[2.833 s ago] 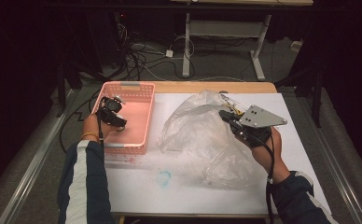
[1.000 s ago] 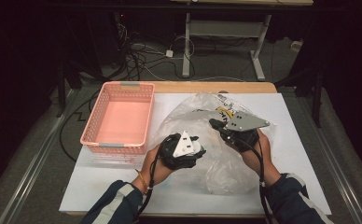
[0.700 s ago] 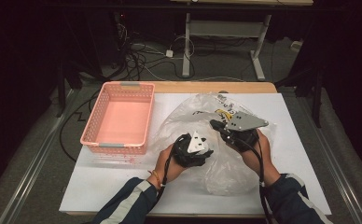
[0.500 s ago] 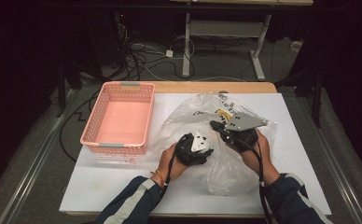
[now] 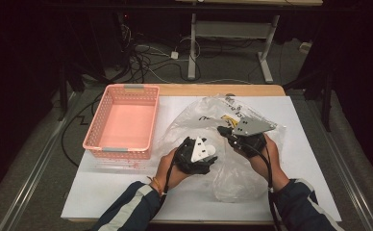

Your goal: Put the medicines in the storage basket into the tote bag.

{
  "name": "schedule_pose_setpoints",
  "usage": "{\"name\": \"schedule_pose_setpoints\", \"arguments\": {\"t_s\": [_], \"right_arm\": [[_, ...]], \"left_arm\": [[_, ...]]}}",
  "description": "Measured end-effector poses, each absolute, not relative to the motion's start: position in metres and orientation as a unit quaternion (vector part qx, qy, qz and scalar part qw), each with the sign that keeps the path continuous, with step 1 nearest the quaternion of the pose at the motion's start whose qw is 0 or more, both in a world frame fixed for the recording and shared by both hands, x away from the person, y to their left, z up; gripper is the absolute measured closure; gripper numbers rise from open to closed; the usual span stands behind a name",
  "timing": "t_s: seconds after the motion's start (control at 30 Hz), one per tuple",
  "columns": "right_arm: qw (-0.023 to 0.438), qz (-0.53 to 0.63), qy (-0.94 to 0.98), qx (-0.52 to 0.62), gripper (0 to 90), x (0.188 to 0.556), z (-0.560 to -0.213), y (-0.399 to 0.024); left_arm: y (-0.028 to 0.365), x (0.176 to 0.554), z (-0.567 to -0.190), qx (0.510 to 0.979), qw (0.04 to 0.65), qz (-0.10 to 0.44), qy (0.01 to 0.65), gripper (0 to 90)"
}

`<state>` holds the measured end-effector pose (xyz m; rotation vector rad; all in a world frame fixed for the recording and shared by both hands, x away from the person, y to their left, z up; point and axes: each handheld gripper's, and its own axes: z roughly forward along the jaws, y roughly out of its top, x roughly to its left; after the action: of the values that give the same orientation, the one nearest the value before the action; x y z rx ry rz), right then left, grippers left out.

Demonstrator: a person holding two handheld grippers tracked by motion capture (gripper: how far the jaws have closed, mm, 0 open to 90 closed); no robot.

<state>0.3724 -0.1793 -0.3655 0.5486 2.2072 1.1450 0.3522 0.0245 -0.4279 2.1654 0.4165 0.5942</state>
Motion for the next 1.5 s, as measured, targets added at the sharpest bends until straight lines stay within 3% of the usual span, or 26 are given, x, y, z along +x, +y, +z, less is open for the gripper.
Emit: {"name": "schedule_pose_setpoints", "arguments": {"t_s": [0.23,0.37,0.53,0.77,1.07,1.2,1.33,1.5], "right_arm": [[0.292,0.430,0.829,0.205,90.0,0.372,-0.365,-0.181],[0.293,0.427,0.831,0.204,90.0,0.370,-0.365,-0.182],[0.291,0.422,0.834,0.203,90.0,0.369,-0.367,-0.183],[0.291,0.417,0.837,0.203,90.0,0.371,-0.368,-0.184],[0.294,0.423,0.832,0.206,90.0,0.371,-0.362,-0.193],[0.292,0.428,0.830,0.208,90.0,0.373,-0.361,-0.202],[0.292,0.433,0.826,0.214,90.0,0.375,-0.359,-0.208],[0.298,0.429,0.823,0.222,90.0,0.378,-0.359,-0.215]], "left_arm": [[0.053,0.327,-0.405,0.847,0.432,0.271,0.153,27.7],[0.079,0.315,-0.394,0.830,0.432,0.313,0.166,24.6],[0.108,0.307,-0.390,0.816,0.438,0.319,0.203,22.7],[0.144,0.305,-0.413,0.832,0.400,0.295,0.248,20.0],[0.135,0.325,-0.435,0.857,0.359,0.260,0.264,23.1],[0.131,0.337,-0.438,0.844,0.366,0.259,0.293,24.5],[0.115,0.351,-0.441,0.853,0.358,0.242,0.293,39.0],[0.113,0.351,-0.444,0.872,0.357,0.194,0.273,77.9]]}}
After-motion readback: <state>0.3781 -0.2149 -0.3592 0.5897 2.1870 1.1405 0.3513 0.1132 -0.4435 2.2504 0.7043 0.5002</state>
